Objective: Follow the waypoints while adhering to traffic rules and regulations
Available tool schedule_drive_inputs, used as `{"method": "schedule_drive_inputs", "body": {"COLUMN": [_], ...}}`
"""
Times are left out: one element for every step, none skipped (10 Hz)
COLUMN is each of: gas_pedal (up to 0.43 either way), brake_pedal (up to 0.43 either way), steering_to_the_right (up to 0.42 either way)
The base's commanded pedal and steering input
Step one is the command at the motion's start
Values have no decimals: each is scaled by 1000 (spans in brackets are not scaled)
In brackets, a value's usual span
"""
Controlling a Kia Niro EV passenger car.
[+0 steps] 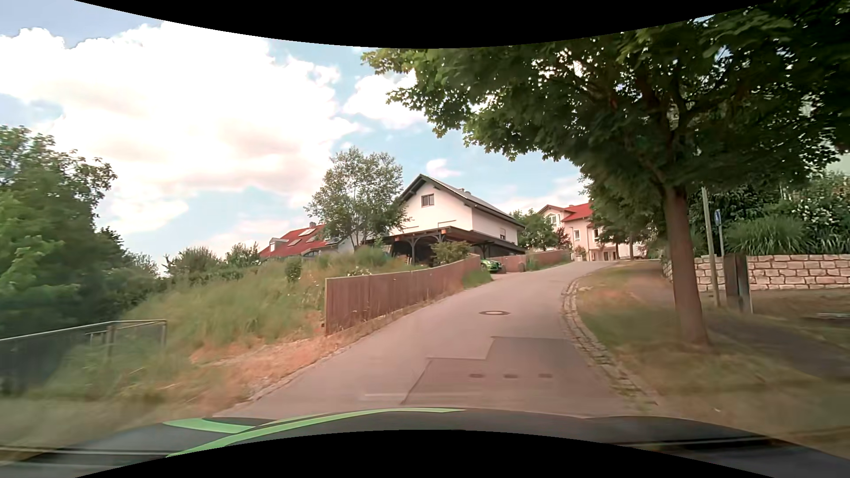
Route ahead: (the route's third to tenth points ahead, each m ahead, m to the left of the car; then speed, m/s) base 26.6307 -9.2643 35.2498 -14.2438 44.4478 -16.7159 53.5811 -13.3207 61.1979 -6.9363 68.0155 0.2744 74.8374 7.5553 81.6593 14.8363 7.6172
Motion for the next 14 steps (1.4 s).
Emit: {"method": "schedule_drive_inputs", "body": {"gas_pedal": [157,157,157,189,189,189,189,197,197,197,197,197,197,197], "brake_pedal": [0,0,0,0,0,0,0,0,0,0,0,0,0,0], "steering_to_the_right": [117,120,122,126,127,127,127,126,126,125,124,124,123,123]}}
